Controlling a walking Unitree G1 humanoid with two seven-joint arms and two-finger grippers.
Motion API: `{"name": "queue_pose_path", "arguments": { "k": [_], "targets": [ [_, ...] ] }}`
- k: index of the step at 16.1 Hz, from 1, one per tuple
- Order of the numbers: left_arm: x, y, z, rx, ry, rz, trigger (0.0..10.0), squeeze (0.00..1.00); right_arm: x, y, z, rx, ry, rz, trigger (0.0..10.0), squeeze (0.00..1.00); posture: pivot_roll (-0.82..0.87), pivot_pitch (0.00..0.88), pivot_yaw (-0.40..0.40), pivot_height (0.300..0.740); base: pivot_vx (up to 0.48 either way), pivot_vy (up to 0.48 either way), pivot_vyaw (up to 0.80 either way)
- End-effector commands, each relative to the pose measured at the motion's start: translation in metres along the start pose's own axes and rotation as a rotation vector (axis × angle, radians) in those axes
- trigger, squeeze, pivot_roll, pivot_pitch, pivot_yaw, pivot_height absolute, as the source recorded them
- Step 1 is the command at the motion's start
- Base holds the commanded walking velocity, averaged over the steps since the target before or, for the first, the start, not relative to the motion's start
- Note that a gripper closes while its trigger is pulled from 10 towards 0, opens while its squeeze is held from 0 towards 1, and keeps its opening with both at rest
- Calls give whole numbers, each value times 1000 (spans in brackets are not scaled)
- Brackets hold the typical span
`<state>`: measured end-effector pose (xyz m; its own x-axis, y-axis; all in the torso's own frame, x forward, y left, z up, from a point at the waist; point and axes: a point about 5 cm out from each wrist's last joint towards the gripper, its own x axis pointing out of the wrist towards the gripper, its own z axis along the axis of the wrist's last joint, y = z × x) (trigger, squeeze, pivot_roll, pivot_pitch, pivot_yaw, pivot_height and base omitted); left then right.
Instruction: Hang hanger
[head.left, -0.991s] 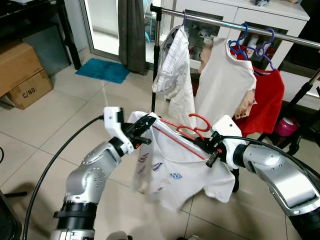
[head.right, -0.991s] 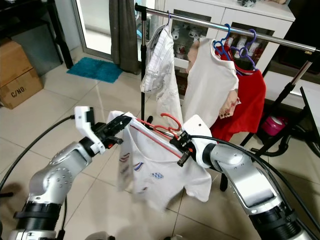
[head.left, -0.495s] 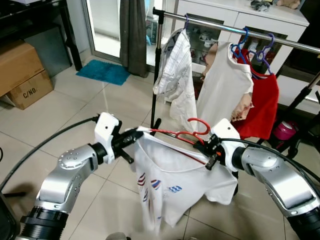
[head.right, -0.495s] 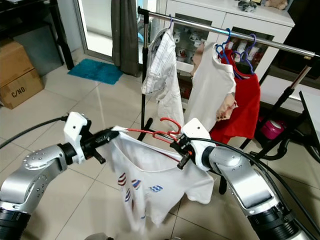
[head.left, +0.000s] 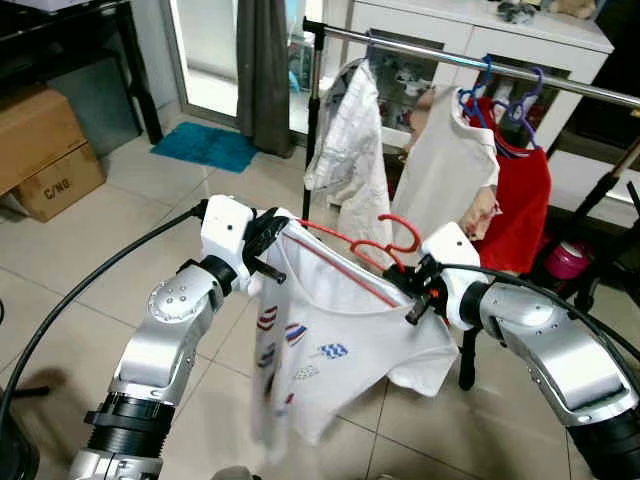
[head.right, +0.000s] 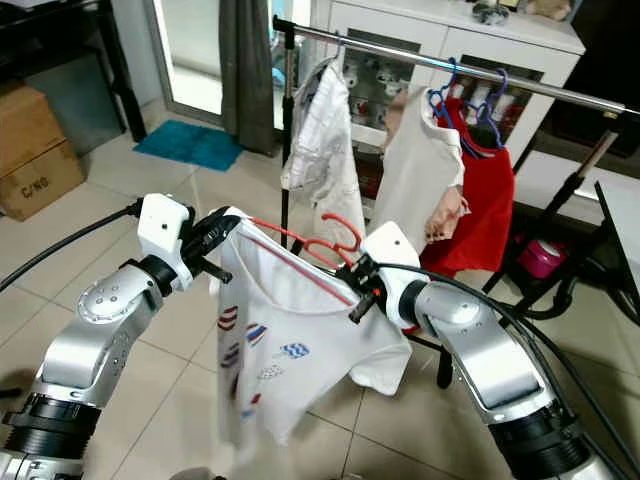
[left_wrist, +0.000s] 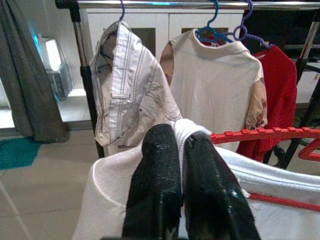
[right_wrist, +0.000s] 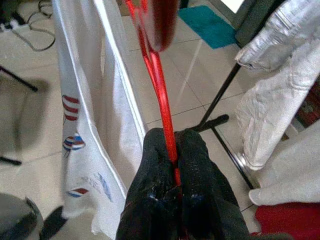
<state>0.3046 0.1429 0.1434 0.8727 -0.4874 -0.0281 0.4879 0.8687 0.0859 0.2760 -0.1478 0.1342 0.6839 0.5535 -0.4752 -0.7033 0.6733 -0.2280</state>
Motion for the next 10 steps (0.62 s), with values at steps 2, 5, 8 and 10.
{"name": "queue_pose_path", "arguments": {
  "k": [2, 5, 8, 10],
  "targets": [
    [0, 5, 13, 5, -59, 31, 10000, 1000, -3, -9, -18, 60, 88, -59, 0, 0, 11, 0, -65, 740, 0, 0, 0],
    [-4, -4, 13, -3, -67, 8, 10000, 1000, 0, -10, -14, 123, 50, -60, 0, 0, 10, 0, -85, 740, 0, 0, 0],
    [-3, -14, 5, 72, -8, -43, 10000, 1000, 11, -7, -6, 247, -36, -38, 0, 0, 11, 0, -93, 740, 0, 0, 0],
    [2, -11, -3, 88, 33, 23, 10000, 1000, 14, -1, 9, 326, -150, 46, 0, 0, 8, 0, -98, 740, 0, 0, 0]
  ]
}}
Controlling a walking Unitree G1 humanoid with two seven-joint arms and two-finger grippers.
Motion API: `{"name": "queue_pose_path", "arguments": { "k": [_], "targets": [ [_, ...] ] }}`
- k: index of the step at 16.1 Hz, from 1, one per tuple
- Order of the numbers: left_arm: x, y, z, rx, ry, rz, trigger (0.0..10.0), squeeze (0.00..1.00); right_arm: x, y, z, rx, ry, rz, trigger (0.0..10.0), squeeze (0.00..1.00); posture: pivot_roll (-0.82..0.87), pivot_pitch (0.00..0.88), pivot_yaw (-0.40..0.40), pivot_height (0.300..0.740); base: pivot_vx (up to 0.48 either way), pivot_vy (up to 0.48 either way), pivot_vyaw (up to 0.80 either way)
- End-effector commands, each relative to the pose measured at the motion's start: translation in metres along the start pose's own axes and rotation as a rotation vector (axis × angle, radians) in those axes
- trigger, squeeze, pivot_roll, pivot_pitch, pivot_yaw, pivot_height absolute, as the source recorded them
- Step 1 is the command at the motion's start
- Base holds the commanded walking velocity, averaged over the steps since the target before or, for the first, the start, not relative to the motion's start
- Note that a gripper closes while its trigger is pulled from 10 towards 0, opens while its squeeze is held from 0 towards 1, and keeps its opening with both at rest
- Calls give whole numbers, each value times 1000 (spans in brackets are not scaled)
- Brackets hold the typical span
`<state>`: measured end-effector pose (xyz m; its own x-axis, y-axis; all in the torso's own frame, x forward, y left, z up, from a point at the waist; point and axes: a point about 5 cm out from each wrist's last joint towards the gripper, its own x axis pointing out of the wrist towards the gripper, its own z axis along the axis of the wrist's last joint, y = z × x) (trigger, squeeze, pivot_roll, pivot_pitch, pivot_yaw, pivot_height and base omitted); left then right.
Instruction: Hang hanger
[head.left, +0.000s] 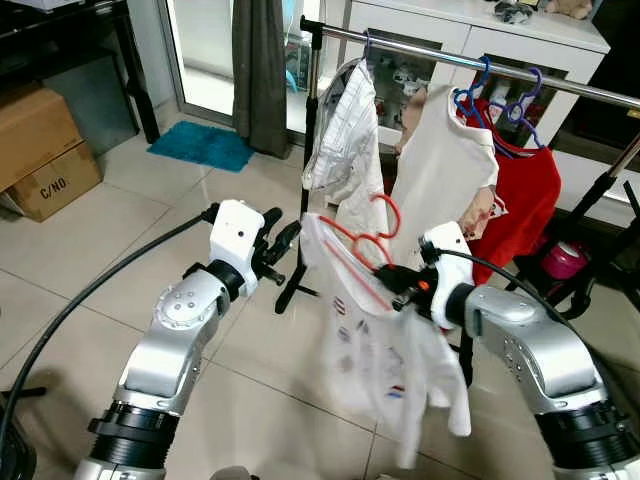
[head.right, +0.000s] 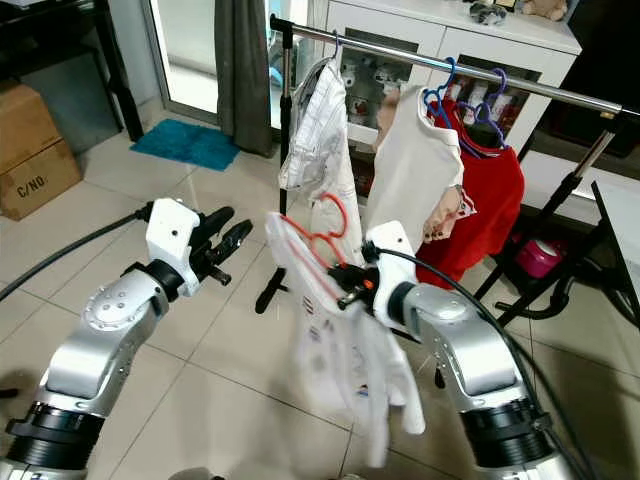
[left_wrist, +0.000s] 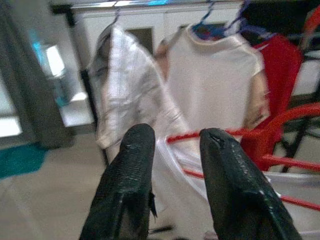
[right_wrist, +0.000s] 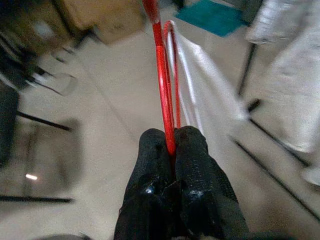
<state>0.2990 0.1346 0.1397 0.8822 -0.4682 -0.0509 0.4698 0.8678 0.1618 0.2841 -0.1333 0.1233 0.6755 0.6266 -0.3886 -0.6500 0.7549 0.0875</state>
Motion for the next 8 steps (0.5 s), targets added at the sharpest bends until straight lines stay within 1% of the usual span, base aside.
{"name": "queue_pose_path", "arguments": {
  "k": [1, 2, 3, 4, 5, 7, 8],
  "targets": [
    [3, 1, -1, 24, 15, 25, 10000, 1000, -4, -2, 15, 6, -63, 18, 0, 0, 7, 0, -98, 740, 0, 0, 0],
    [4, 2, -2, 21, 20, 43, 10000, 1000, -4, -1, 17, 15, -75, 32, 0, 0, 5, 0, -101, 740, 0, 0, 0],
    [5, 3, -4, -5, 27, 71, 10000, 1000, -3, 0, 19, 35, -91, 40, 0, 0, 4, 0, -100, 740, 0, 0, 0],
    [6, 4, -5, -28, 31, 92, 10000, 522, -3, 0, 22, 52, -106, 52, 0, 0, 1, 0, -101, 740, 0, 0, 0],
    [8, 3, -10, -70, 46, 113, 10000, 0, -4, 1, 25, 77, -127, 68, 0, 0, 2, 0, -102, 740, 0, 0, 0],
    [11, 6, -15, -96, 72, 154, 10000, 0, -5, 2, 27, 92, -144, 86, 0, 0, 1, 0, -102, 740, 0, 0, 0],
    [14, 7, -17, -131, 78, 162, 10000, 0, -5, 3, 28, 95, -149, 93, 0, 0, 1, 0, -102, 740, 0, 0, 0]
  ]
}}
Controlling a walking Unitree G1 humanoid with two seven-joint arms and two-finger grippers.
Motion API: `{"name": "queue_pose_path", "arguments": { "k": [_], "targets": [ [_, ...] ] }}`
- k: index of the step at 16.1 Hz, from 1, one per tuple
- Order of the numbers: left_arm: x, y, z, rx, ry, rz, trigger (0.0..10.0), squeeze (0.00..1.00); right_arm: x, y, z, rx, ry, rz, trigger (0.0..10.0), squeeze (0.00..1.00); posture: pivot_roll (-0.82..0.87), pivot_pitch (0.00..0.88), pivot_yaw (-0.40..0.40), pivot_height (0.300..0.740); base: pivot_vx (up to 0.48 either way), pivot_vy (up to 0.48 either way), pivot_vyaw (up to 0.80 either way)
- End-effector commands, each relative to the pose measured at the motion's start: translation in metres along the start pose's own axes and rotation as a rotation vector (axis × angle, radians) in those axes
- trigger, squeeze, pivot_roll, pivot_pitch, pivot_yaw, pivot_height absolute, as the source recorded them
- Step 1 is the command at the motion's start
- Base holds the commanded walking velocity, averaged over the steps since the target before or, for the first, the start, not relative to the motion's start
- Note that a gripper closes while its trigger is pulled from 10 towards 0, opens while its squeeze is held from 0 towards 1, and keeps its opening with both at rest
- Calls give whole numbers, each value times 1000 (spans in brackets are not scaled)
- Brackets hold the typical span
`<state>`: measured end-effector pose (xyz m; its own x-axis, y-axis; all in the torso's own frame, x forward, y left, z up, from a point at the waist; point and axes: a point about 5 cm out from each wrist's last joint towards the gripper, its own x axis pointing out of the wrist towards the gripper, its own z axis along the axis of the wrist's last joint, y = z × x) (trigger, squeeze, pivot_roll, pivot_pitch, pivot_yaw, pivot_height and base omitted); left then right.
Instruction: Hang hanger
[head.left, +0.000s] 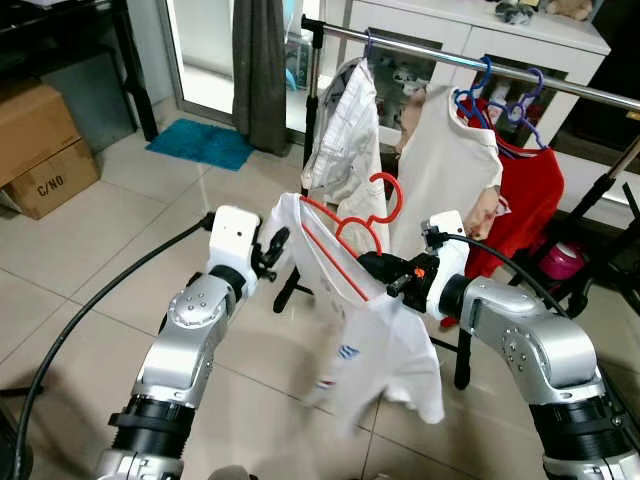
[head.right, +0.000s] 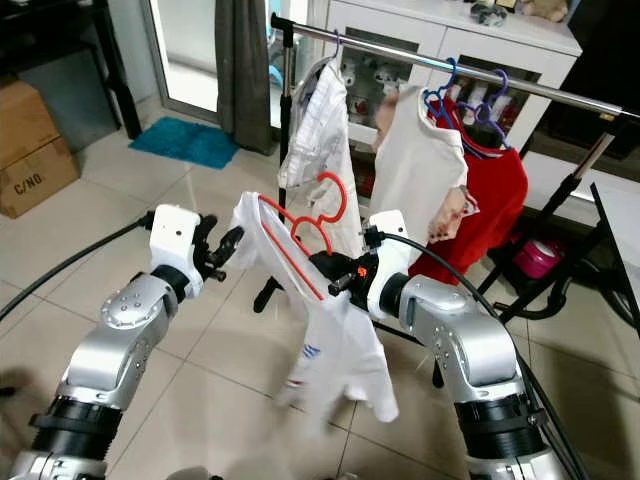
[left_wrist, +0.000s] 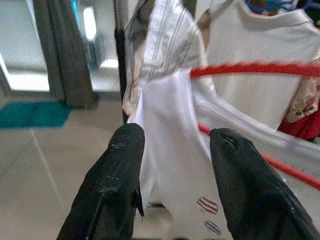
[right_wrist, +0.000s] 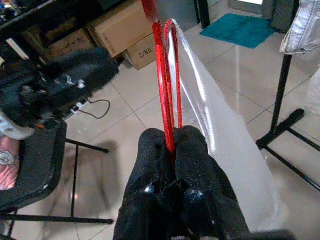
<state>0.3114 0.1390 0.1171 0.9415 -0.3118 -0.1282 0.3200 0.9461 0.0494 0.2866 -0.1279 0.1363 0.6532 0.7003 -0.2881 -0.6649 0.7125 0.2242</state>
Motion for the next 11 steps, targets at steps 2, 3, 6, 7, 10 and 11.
{"name": "queue_pose_path", "arguments": {
  "k": [2, 3, 6, 7, 10, 11],
  "targets": [
    [8, -1, 2, -46, 8, -5, 10000, 0, -4, 3, 18, -15, -71, 35, 0, 0, 0, 0, -102, 740, 0, 0, 0],
    [10, 0, 3, -53, 4, -8, 10000, 0, -4, 5, 19, -12, -82, 51, 0, 0, 0, 0, -102, 740, 0, 0, 0],
    [18, 0, 6, -48, -5, -37, 8980, 0, -5, 8, 22, 1, -107, 85, 0, 0, 2, 0, -99, 740, 0, 0, 0],
    [19, 2, 6, -38, -6, -32, 5294, 0, -6, 9, 22, 3, -110, 93, 0, 0, 2, 0, -98, 740, 0, 0, 0],
    [25, 8, 13, -1, -24, -26, 1529, 0, -8, 12, 22, 19, -129, 119, 0, 0, 6, 0, -96, 740, 0, 0, 0],
    [25, 9, 13, 4, -23, -25, 1529, 0, -8, 12, 22, 22, -131, 122, 0, 0, 6, 0, -96, 740, 0, 0, 0]
  ]
}}
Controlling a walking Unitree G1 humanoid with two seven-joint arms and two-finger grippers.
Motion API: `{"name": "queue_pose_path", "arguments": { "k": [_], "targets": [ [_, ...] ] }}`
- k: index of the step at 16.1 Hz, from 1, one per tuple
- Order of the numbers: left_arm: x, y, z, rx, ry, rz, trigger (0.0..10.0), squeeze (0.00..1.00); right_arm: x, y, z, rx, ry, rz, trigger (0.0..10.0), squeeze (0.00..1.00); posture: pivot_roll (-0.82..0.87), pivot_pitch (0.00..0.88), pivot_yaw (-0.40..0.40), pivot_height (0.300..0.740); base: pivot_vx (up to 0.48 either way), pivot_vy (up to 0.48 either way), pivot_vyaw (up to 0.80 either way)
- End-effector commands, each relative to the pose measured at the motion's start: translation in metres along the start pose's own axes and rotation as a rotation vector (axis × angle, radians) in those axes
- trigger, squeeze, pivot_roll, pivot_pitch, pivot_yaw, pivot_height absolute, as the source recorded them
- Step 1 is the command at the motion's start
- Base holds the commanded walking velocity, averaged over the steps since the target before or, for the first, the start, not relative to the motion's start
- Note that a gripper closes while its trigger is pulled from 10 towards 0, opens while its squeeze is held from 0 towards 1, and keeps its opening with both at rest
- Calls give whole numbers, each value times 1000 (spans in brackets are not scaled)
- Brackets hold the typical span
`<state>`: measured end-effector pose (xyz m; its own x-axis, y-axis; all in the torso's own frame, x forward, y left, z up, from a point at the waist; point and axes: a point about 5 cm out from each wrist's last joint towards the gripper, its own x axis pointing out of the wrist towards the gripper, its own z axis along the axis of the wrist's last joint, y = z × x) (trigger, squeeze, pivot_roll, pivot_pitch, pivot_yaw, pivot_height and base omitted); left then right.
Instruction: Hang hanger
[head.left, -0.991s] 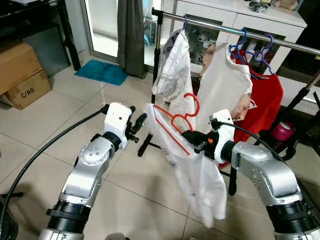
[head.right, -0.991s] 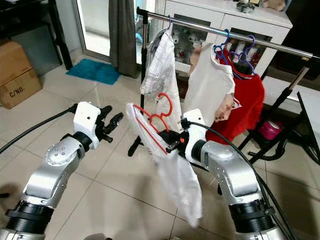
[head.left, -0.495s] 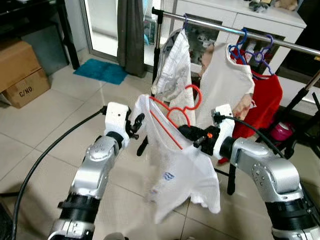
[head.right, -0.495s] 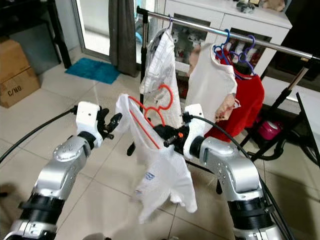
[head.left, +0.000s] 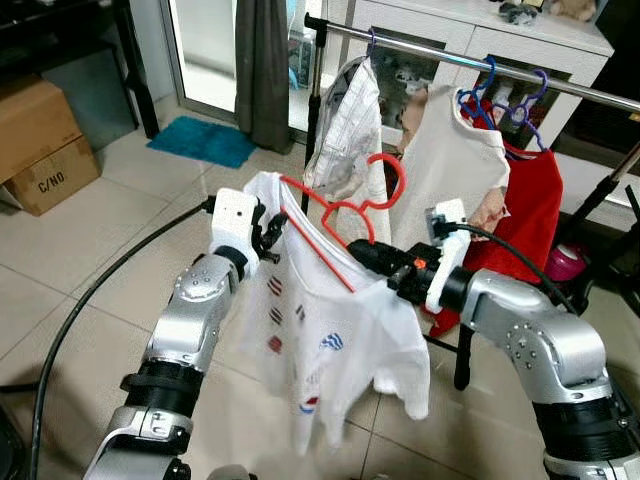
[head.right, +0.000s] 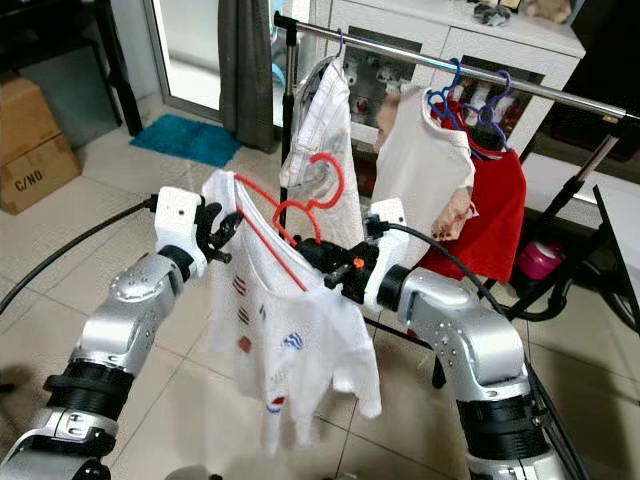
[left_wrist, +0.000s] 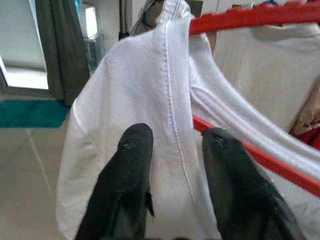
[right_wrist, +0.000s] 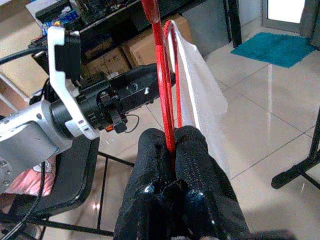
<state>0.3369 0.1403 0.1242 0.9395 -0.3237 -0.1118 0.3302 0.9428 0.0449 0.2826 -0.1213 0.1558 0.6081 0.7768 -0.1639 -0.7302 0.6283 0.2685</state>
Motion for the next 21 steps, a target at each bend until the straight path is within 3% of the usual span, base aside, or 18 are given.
{"name": "queue_pose_path", "arguments": {
  "k": [1, 4, 10, 16, 21],
  "targets": [
    [4, 1, 5, 21, -8, -9, 1569, 0, -5, 2, 5, 6, -35, 16, 0, 0, 6, 0, -93, 740, 0, 0, 0],
    [6, 3, 10, 53, -41, -8, 0, 0, -7, 2, 5, 11, -38, 19, 0, 0, 6, 0, -92, 740, 0, 0, 0],
    [8, -4, 8, 63, -38, -31, 0, 0, -8, 1, 5, 11, -36, 9, 0, 0, 3, 0, -94, 740, 0, 0, 0],
    [8, 1, 8, 57, -44, -13, 0, 0, -7, 1, 5, 13, -35, 16, 0, 0, 3, 0, -98, 740, 0, 0, 0],
    [5, 2, 21, 35, -149, -20, 0, 0, -8, -9, -3, 2, 34, -75, 0, 0, 2, 0, -98, 740, 0, 0, 0]
  ]
}}
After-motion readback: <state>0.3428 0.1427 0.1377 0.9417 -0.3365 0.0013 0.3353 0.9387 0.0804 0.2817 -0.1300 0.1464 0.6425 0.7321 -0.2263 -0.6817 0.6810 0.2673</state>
